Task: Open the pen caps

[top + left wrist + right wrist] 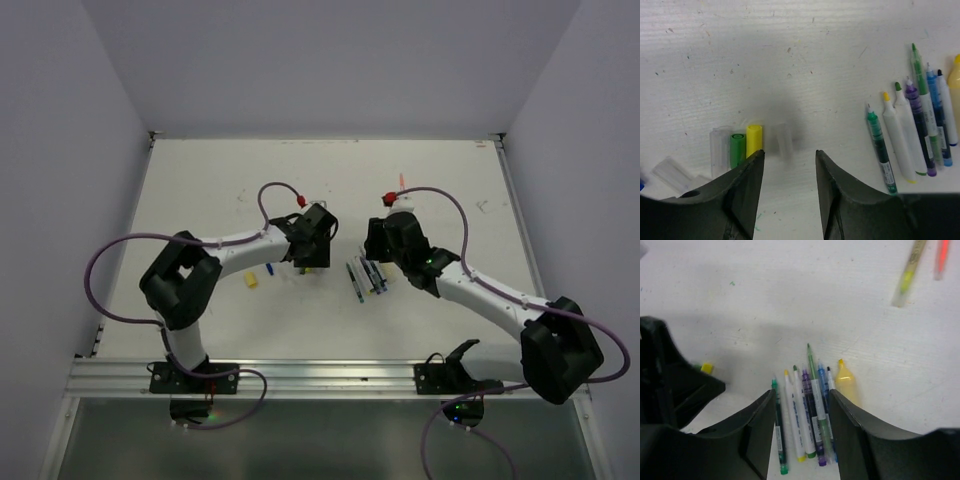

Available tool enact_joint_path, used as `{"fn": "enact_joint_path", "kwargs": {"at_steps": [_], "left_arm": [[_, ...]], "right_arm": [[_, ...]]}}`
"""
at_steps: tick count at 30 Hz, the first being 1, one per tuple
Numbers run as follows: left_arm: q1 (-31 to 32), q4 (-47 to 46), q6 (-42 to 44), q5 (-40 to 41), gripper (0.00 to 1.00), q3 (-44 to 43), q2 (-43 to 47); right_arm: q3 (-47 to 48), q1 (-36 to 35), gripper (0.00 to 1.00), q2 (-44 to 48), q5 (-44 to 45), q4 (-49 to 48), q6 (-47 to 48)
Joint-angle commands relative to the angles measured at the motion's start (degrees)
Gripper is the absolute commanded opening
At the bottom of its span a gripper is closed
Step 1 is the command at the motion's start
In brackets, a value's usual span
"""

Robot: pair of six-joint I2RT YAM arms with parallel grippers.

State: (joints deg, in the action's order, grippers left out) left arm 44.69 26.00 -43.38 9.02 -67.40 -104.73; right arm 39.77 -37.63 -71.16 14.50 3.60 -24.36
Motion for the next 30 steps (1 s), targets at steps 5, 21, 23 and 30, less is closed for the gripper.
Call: {"fn": "enact_joint_path", "kwargs": {"at_steps": [5,21,23,30], "left_arm": [[0.2,1.2,1.2,1.7,0.63,-1.1,10.7],[-4.3,-5.0,4.6,4.0,1.00,12.6,27.5],[-4.9,-5.7,5.0,3.3,1.00,14.3,28.2],[-5.8,-6.7,5.8,1.6,1.00,16.7,29.1]], "right_arm": [[10.1,10.2,0.52,-8.0,4.0,2.5,-0.1],[36.5,21.3,0.44,-38.5,1.3,7.5,2.5],[38.5,21.5,0.43,-41.6,0.9,8.3,2.7],[47.7,22.2,0.44,-49.4,1.6,13.6,3.8]]}}
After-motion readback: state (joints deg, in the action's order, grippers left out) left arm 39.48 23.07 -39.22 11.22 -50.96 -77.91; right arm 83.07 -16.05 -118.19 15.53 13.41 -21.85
